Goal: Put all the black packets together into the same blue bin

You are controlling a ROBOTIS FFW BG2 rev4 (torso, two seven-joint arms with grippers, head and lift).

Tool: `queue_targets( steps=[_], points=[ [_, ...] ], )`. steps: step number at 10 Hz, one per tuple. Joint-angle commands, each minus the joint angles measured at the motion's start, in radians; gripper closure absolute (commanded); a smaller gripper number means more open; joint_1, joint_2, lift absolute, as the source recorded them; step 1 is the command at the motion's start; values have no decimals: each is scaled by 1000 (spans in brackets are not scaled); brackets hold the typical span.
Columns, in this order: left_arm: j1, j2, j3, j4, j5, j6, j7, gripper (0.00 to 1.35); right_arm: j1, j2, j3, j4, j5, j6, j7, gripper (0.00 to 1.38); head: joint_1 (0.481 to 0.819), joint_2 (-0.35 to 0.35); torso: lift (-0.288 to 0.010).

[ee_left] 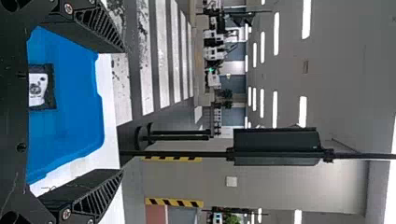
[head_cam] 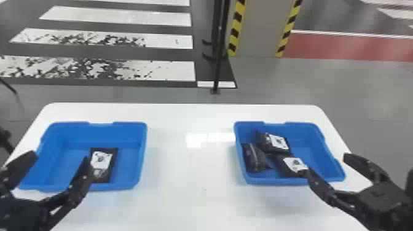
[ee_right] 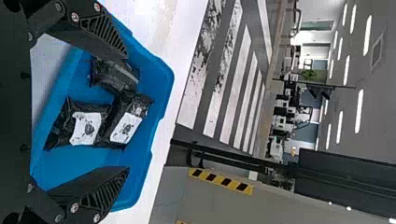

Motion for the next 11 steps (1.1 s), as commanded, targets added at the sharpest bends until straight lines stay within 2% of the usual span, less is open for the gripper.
queue_targets(
  steps=[1,3,4,6,7,11],
  points=[
    [-84,-2,-13,27,-66,147,-9,114,69,2,7,-93,-15,9,8,160,695,-82,-110],
    [-238,23,-35,172,-123,161,-9,114,88,1,17,-112,-53,-53,34,162,695,-44,-110],
    [-295,29,-35,201,-173,232,-9,114,96,1,27,-129,-53,-53,37,162,695,-35,-110],
    [-381,54,-73,211,-207,524,-17,114,103,-4,31,-139,-55,-53,40,162,695,10,-110],
    [-420,68,-101,226,-221,596,-21,114,103,-4,35,-139,-55,-57,40,162,695,16,-110],
    [-533,89,-165,238,-259,844,-25,114,96,-11,59,-132,-53,-72,43,162,695,6,-110]
  ],
)
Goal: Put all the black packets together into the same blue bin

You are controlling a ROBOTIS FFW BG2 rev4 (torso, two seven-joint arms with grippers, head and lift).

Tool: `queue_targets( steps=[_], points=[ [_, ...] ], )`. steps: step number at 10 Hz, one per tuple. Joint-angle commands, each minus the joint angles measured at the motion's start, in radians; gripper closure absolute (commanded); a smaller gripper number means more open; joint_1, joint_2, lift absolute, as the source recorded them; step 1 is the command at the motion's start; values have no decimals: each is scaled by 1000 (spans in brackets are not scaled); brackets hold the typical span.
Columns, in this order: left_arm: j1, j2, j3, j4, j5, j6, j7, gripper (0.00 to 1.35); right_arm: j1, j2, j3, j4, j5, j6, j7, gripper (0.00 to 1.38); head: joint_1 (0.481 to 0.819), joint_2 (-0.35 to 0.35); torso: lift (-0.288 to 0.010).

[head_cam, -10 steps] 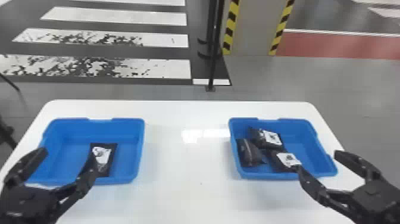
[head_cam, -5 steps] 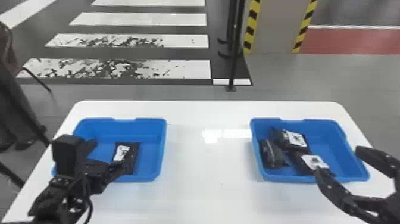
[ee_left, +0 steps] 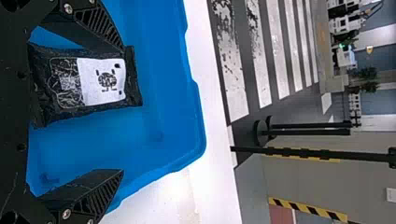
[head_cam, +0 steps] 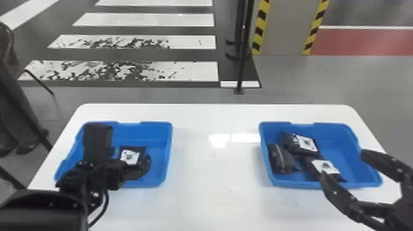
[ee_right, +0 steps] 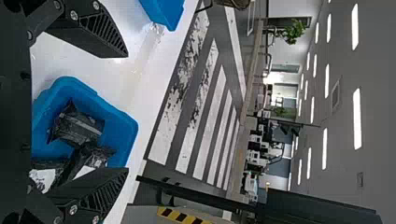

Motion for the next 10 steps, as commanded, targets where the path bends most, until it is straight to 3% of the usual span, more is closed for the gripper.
queue_targets(
  steps=[1,5,10],
  points=[
    [-46,11,-30,16,-17,107,0,114,-3,-1,11,1,5,-8,3,162,695,9,-110],
    [-140,25,-92,75,-35,296,2,114,-1,-3,19,8,15,-35,8,162,695,16,-110],
    [-223,29,-120,205,-108,330,9,114,-3,-1,25,11,15,-42,8,163,695,25,-110]
  ],
)
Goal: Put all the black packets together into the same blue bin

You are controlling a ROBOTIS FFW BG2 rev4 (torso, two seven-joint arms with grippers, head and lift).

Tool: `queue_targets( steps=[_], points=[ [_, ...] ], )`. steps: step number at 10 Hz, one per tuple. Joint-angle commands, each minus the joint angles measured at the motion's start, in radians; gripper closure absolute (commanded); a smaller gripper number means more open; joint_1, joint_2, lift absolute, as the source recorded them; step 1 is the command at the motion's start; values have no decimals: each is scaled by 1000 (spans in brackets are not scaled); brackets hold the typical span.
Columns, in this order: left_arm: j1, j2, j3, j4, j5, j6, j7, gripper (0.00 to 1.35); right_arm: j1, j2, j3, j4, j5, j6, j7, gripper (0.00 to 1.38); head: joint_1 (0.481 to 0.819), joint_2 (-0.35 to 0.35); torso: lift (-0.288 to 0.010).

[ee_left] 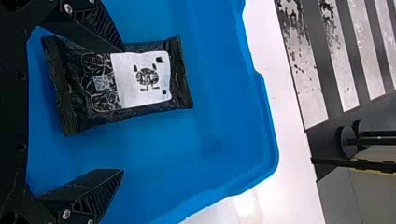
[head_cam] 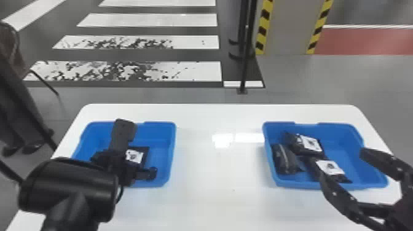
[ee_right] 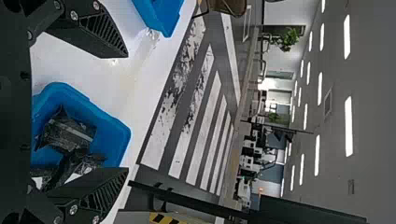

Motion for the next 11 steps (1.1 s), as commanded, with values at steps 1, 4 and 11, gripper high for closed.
queue_targets(
  steps=[1,4,11],
  points=[
    [-17,1,4,43,-6,1,2,114,0,-2,2,2,1,-3,0,163,695,34,-110],
    [-47,3,26,92,8,45,2,306,0,-2,8,5,-1,-5,2,163,695,59,-110],
    [-49,-2,20,94,12,21,28,1216,-5,-3,8,22,-13,-18,6,163,695,69,-110]
  ],
)
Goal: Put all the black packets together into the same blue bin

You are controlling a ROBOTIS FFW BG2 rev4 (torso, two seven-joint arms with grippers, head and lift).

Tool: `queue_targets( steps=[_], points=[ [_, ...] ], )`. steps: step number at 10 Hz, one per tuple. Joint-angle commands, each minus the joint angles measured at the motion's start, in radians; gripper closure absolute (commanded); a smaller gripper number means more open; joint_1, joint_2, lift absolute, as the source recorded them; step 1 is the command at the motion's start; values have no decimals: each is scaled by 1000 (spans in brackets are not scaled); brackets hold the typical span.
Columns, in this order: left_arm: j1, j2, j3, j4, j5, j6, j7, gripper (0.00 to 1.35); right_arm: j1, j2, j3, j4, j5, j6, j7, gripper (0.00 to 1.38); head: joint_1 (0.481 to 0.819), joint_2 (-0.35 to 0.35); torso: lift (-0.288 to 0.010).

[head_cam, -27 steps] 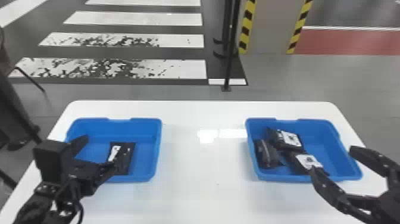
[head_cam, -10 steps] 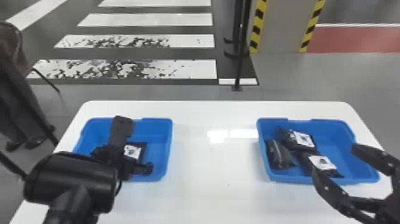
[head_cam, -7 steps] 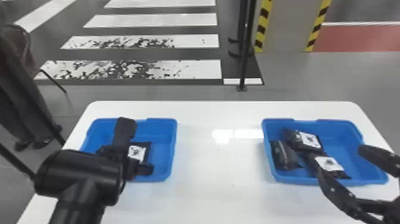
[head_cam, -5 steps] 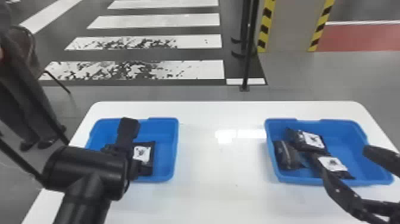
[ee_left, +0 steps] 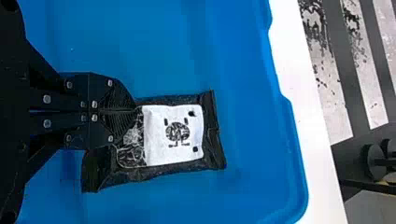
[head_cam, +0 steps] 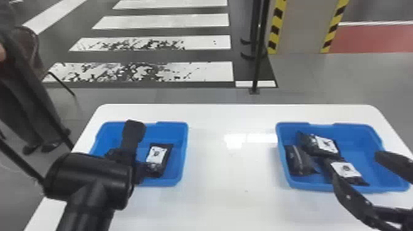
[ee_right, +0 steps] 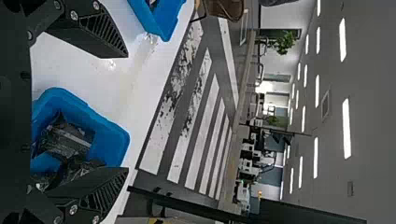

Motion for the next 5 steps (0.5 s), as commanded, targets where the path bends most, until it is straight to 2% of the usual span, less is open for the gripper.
queue_targets(
  steps=[1,3,4,5],
  points=[
    [4,-1,-1,-13,1,-20,4,1216,0,0,-2,3,-2,-1,0,163,695,66,-110],
    [19,-4,1,-62,1,-45,13,1216,0,0,-2,8,-2,-4,2,163,695,62,-110],
    [27,-4,11,-65,7,-91,13,1059,2,1,-2,10,-8,-9,2,163,695,59,-110],
    [31,-4,15,-70,11,-111,10,524,7,3,-8,10,-10,-11,2,163,695,56,-110]
  ],
)
